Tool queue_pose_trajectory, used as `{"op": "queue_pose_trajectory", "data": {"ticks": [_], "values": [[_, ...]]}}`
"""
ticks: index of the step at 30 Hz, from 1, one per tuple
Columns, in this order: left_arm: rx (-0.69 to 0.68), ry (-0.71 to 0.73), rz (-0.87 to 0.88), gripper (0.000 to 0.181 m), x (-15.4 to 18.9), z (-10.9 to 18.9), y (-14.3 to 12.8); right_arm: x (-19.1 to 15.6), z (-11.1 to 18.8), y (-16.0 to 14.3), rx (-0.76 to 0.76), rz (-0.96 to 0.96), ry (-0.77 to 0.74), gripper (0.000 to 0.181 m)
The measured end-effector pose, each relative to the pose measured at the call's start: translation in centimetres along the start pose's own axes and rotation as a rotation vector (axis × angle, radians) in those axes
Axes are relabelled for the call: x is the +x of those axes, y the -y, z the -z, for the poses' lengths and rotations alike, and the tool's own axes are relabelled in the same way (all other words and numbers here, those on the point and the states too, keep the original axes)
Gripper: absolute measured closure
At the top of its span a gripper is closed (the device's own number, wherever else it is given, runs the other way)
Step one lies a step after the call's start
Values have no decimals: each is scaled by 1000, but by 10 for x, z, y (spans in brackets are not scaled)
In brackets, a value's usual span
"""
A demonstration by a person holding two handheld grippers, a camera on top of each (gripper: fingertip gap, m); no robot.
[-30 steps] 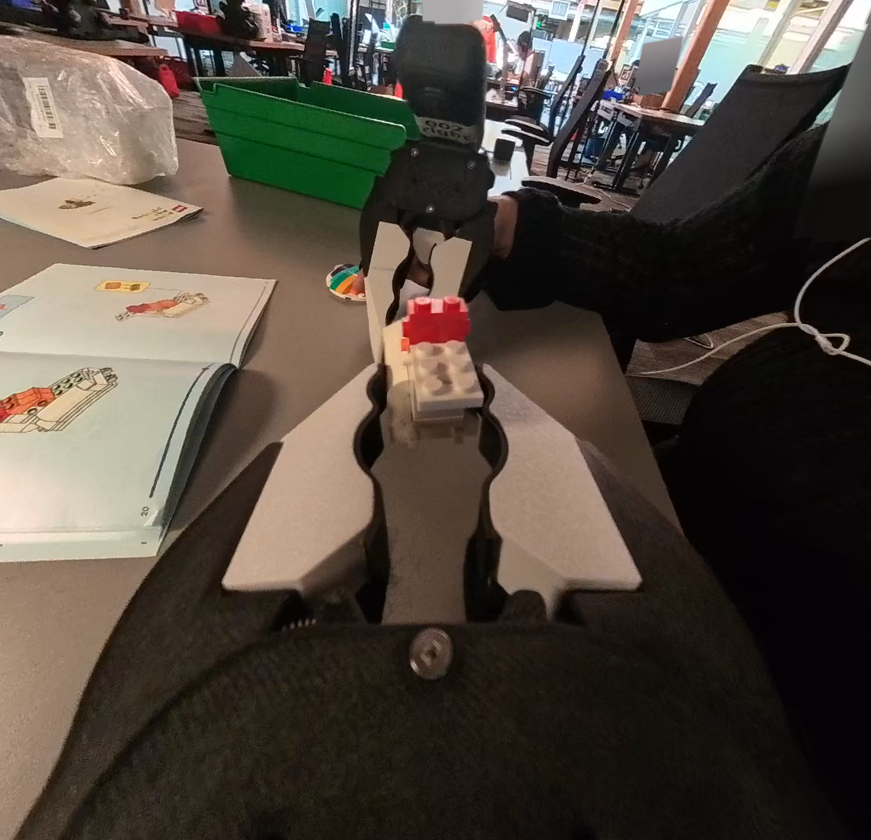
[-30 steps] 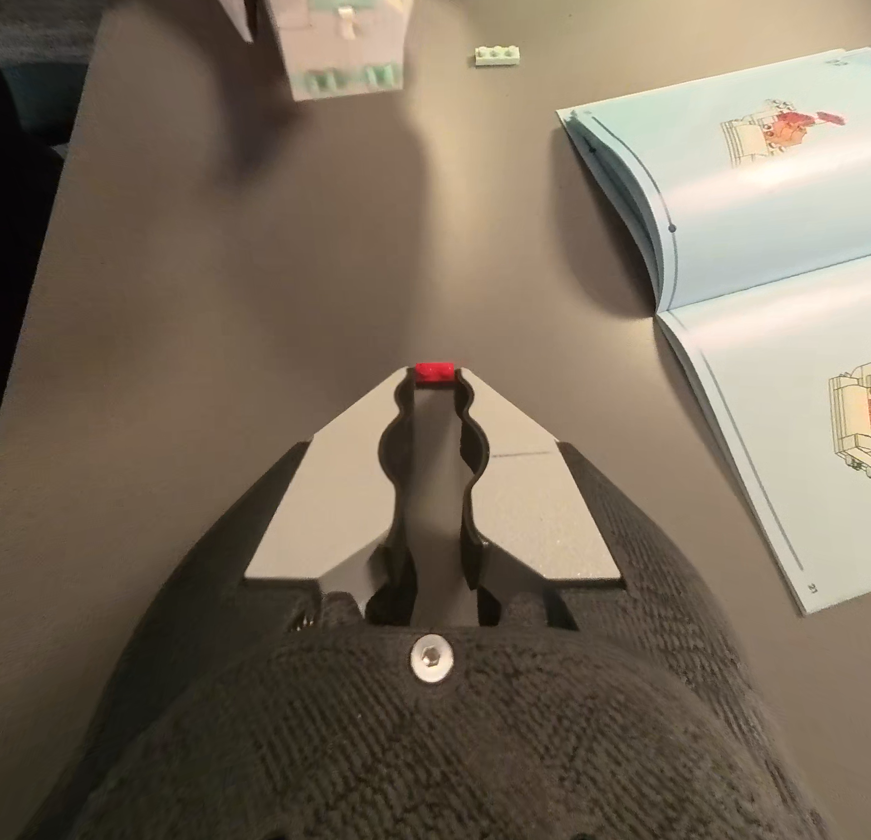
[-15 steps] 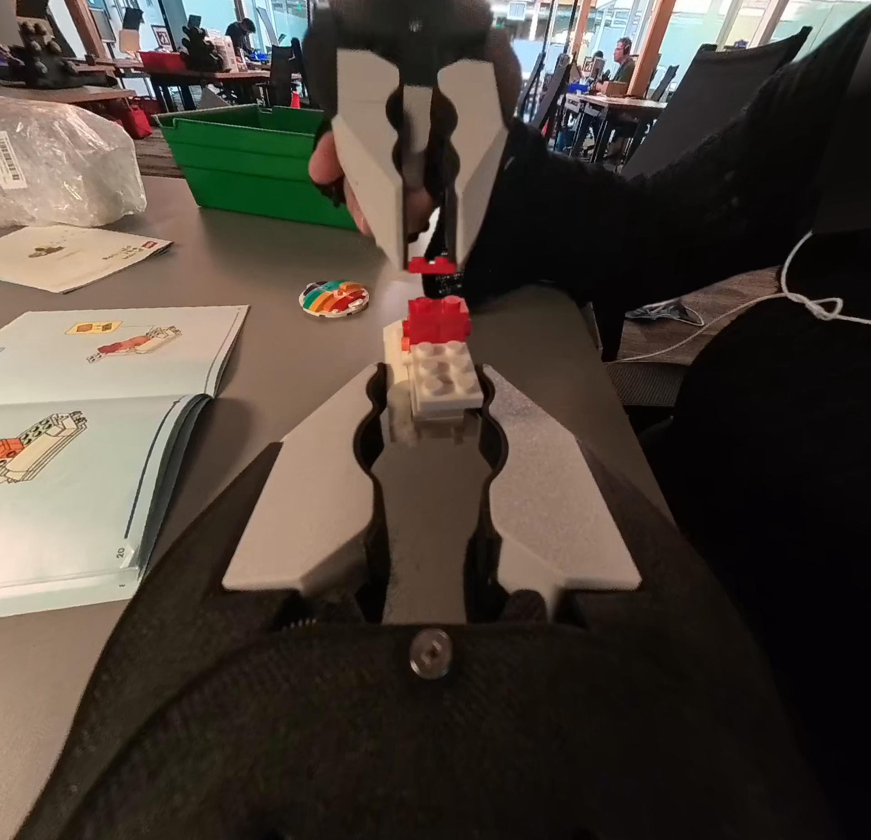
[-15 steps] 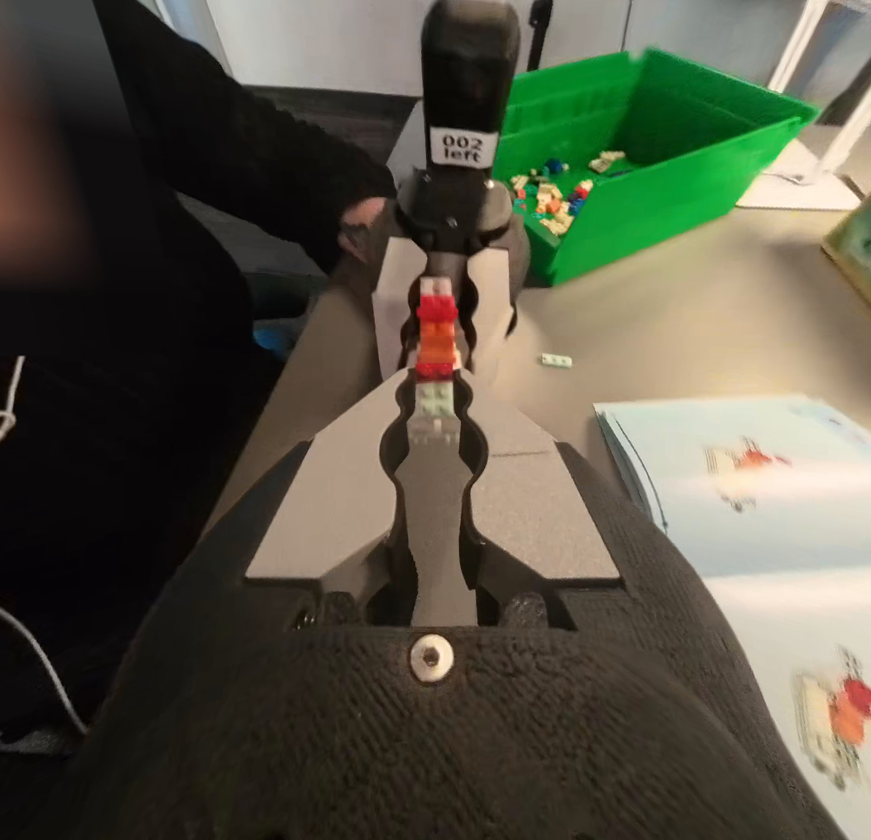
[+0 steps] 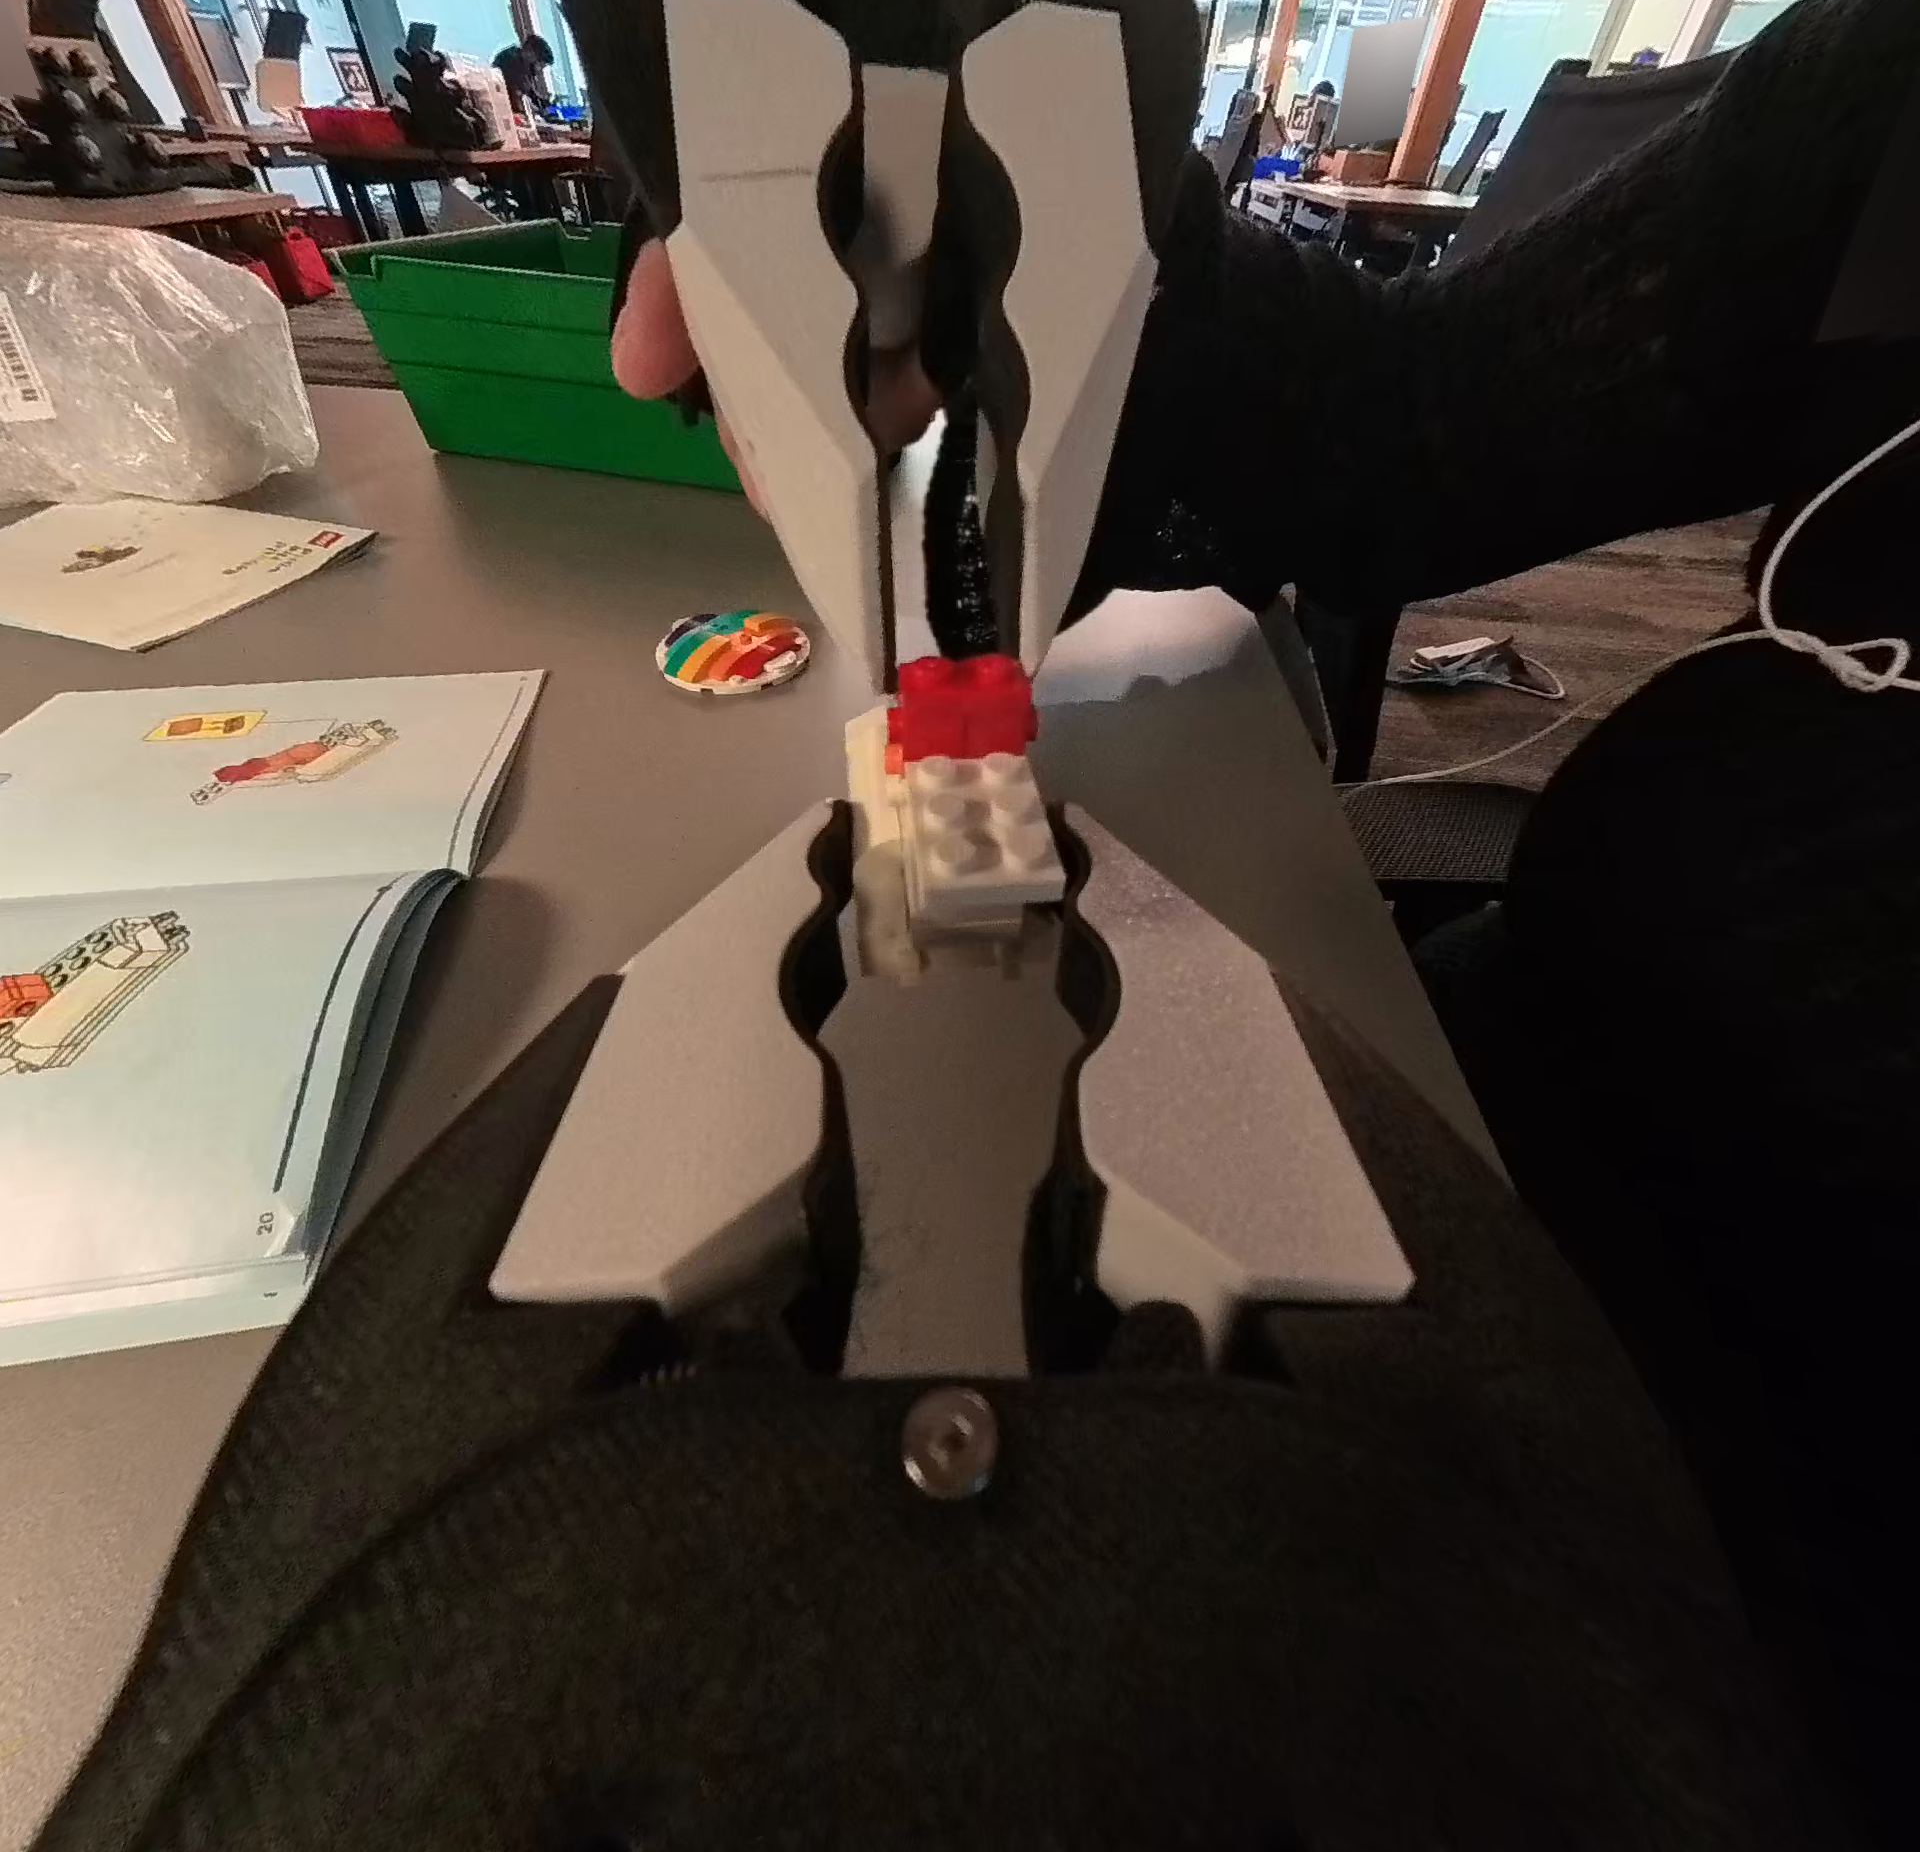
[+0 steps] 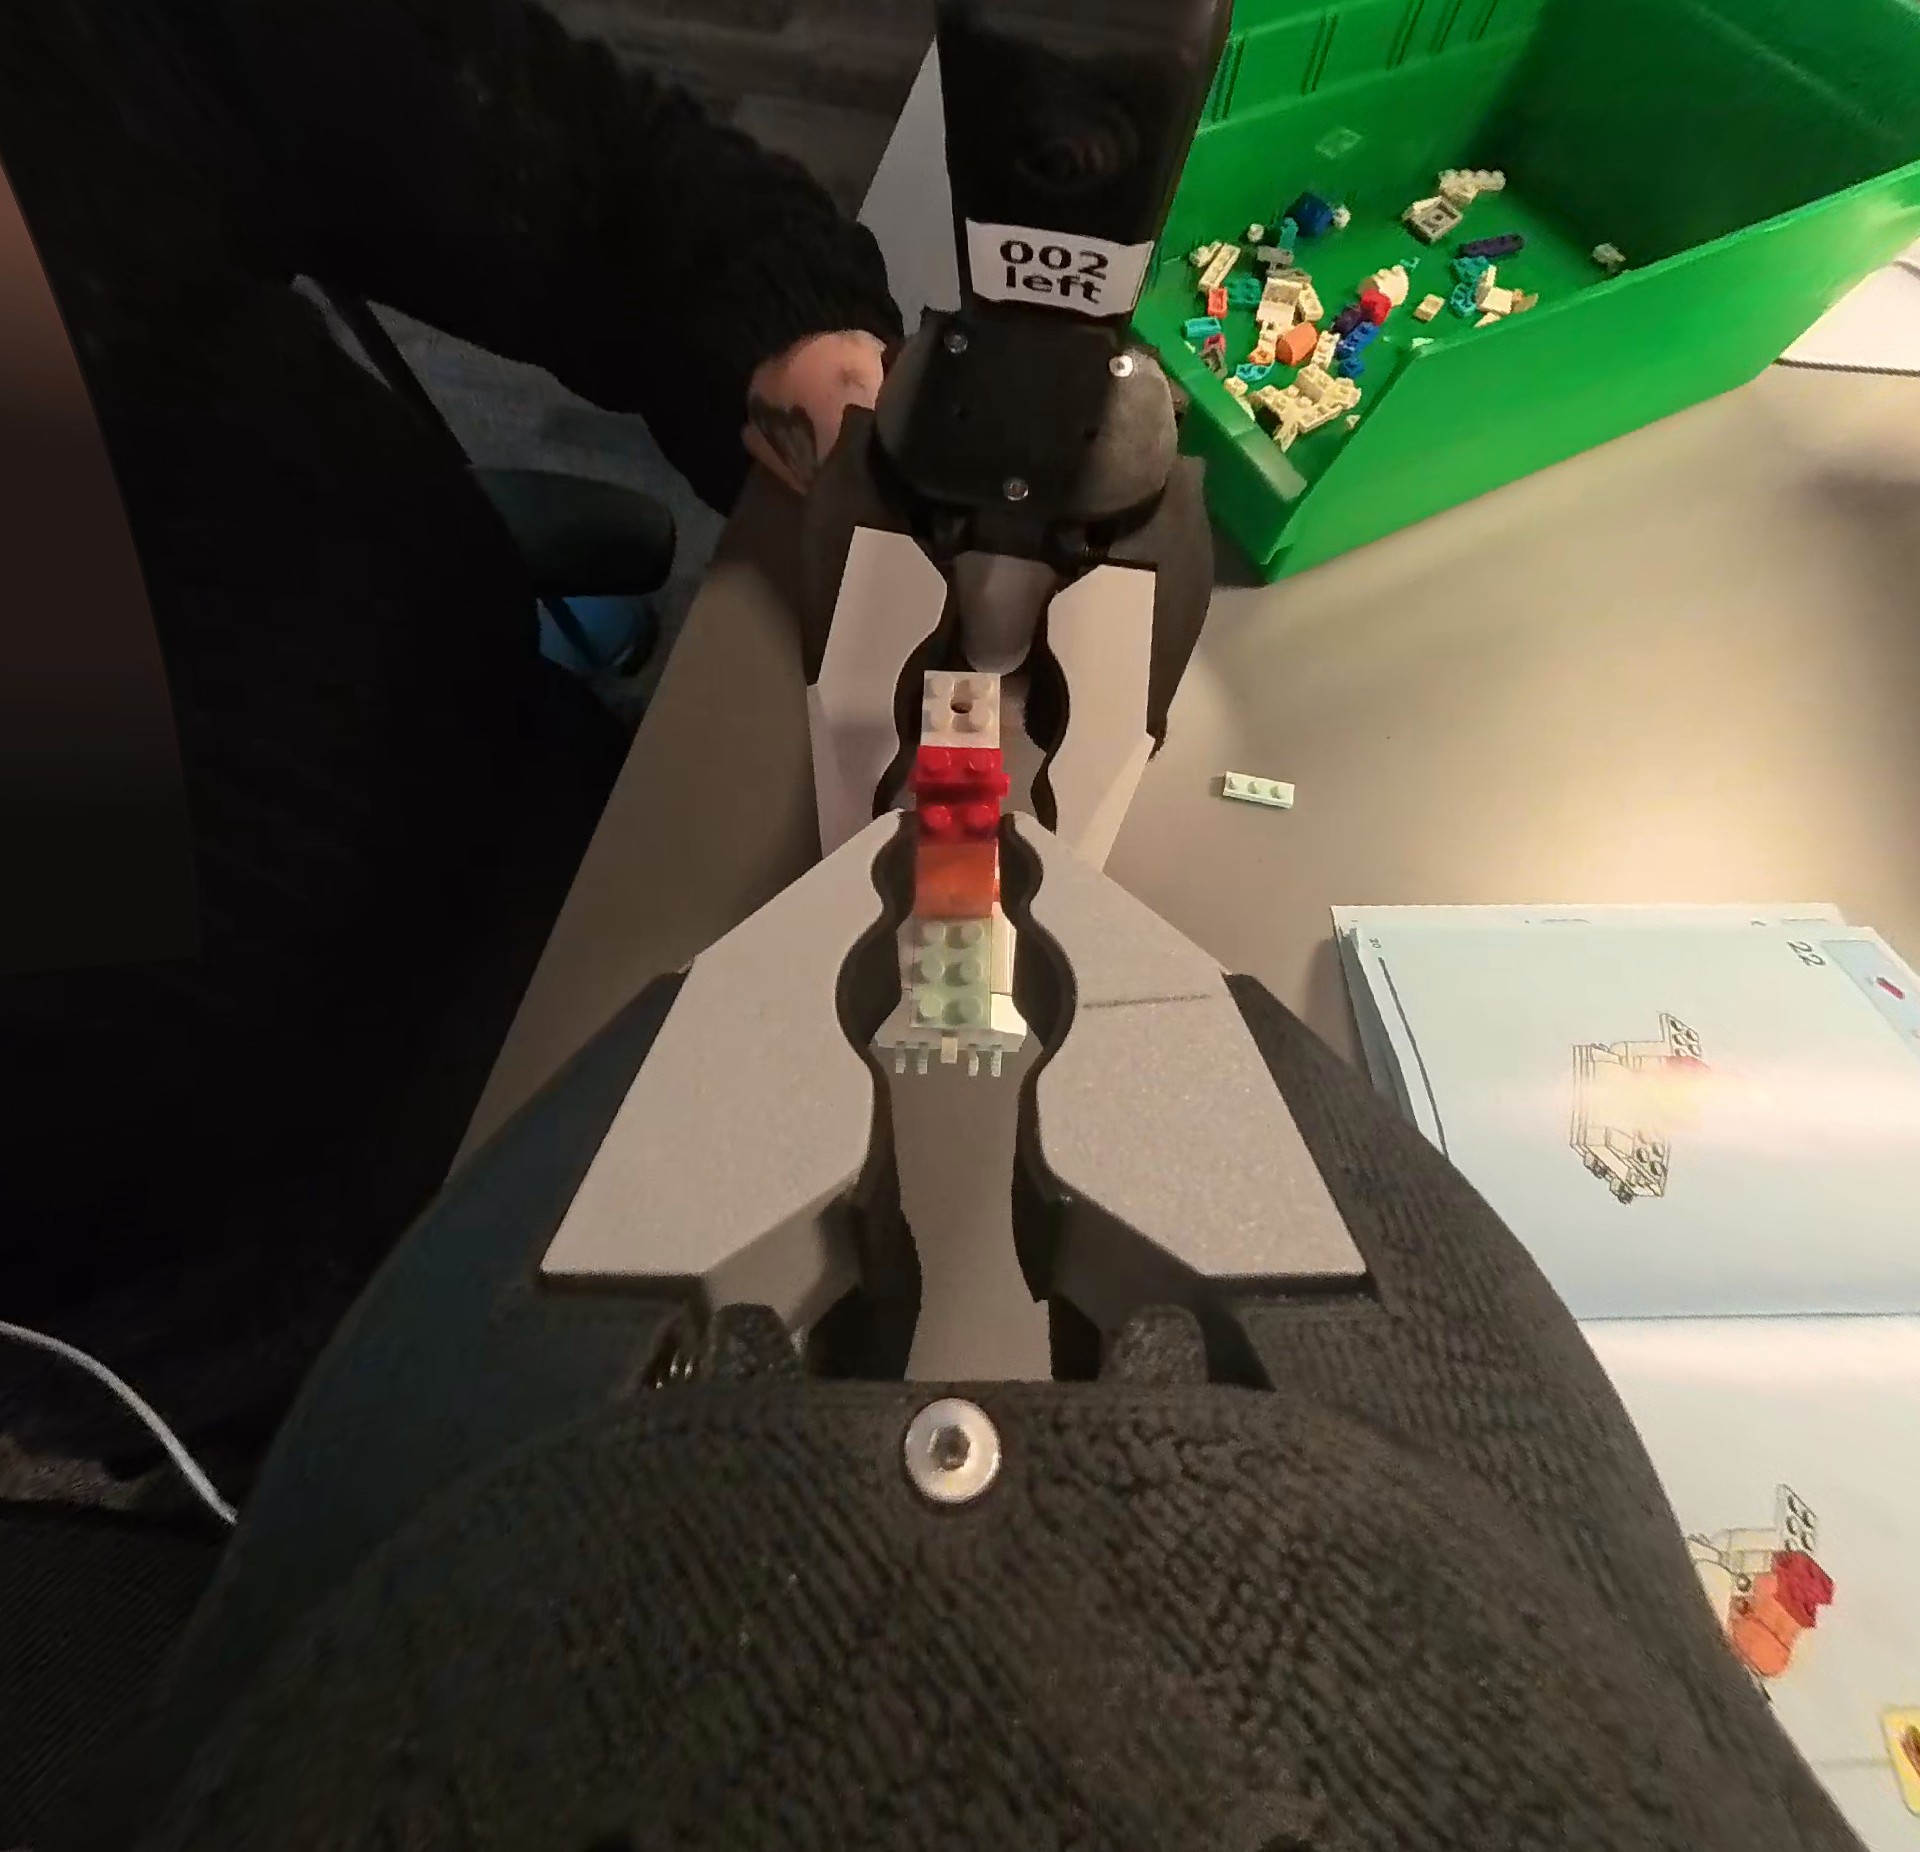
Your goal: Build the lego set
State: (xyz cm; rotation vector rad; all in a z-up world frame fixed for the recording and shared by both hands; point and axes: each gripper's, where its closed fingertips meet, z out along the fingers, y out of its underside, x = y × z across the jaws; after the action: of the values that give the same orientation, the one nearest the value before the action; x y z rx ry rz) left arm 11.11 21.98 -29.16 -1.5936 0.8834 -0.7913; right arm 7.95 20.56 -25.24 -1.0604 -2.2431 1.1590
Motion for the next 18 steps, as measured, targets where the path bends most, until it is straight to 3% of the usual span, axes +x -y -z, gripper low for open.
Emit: {"op": "queue_pose_trajectory", "data": {"ticks": [18], "values": [[5, 2, 6, 145, -1, 1, 1, 1, 0, 3, 48, -11, -14, 167]]}}
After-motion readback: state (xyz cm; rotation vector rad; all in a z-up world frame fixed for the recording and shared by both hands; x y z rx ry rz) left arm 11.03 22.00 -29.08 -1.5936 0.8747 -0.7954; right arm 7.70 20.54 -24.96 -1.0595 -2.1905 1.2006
